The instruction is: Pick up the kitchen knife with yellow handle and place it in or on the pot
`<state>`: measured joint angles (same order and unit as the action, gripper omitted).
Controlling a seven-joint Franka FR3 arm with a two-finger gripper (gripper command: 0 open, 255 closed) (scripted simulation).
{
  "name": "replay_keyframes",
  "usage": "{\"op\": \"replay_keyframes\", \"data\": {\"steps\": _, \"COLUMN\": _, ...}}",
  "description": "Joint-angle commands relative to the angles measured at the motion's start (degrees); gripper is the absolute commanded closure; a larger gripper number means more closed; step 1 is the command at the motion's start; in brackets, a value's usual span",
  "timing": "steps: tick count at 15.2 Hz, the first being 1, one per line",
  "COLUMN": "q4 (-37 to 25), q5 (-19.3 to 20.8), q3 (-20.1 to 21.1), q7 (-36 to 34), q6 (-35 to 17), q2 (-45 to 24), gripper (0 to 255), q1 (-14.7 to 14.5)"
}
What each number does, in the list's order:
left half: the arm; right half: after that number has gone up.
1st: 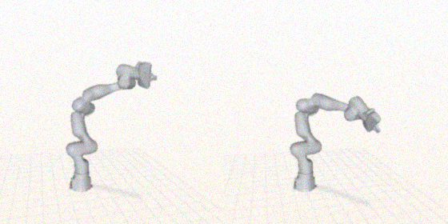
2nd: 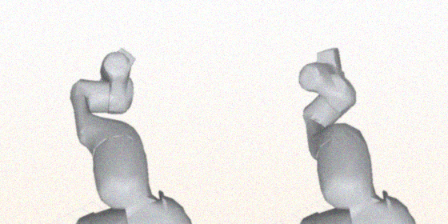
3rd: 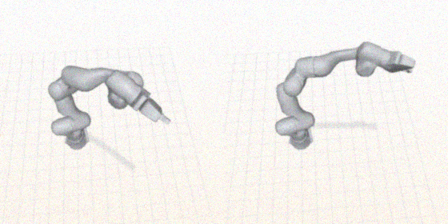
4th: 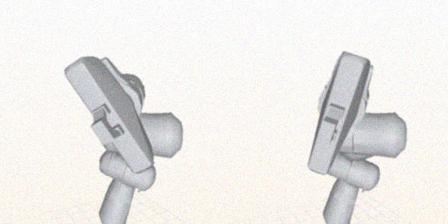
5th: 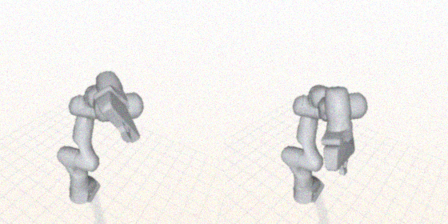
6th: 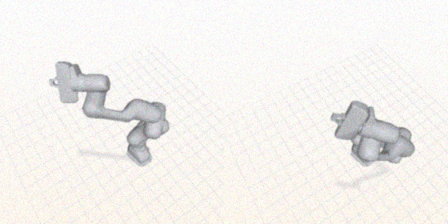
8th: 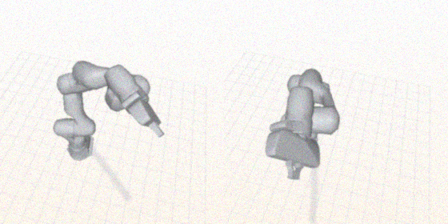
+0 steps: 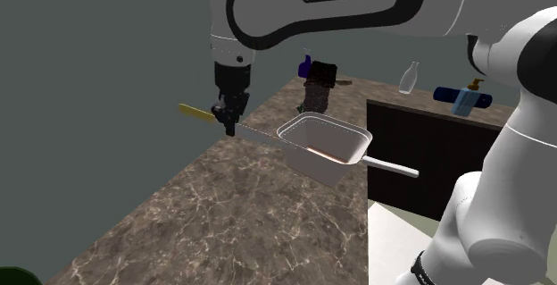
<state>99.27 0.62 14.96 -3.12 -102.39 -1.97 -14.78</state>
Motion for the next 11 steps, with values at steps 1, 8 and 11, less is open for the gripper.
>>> {"op": "replay_keyframes", "data": {"steps": 1, "q4": 4.9, "q5": -1.1, "q3": -1.0, "q7": 2.5, "q6": -0.9, "q2": 4.1, "gripper": 255, "q1": 1.2}}
{"op": "replay_keyframes", "data": {"steps": 8, "q4": 17.4, "q5": -3.0, "q3": -5.9, "q7": 11.3, "q6": -2.0, "q2": 15.6, "gripper": 255, "q1": 4.4}}
{"op": "replay_keyframes", "data": {"steps": 11, "q4": 21.6, "q5": -3.0, "q3": -8.4, "q7": 15.0, "q6": -1.9, "q2": 19.9, "gripper": 255, "q1": 5.6}}
